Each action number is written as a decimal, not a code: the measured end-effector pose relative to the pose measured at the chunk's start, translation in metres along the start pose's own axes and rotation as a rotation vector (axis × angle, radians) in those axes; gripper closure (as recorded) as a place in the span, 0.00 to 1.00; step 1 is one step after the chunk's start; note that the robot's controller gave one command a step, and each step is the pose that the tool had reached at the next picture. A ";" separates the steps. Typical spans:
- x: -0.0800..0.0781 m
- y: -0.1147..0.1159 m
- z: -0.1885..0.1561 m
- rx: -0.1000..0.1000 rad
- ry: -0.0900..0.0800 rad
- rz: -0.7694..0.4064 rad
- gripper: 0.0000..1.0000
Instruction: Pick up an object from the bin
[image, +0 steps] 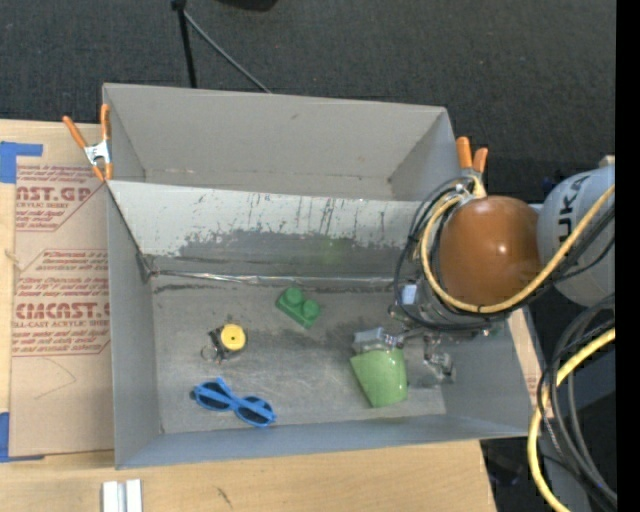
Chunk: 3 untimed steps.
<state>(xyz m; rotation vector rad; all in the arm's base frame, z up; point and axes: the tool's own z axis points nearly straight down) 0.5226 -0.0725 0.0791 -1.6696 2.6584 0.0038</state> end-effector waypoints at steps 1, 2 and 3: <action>0.001 -0.001 -0.001 0.002 0.000 0.001 1.00; 0.036 -0.021 -0.080 0.008 0.002 -0.079 1.00; 0.052 -0.012 -0.166 0.009 0.001 -0.069 1.00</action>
Offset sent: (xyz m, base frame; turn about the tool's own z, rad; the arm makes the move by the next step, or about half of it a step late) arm 0.0000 0.0000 0.0000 0.0000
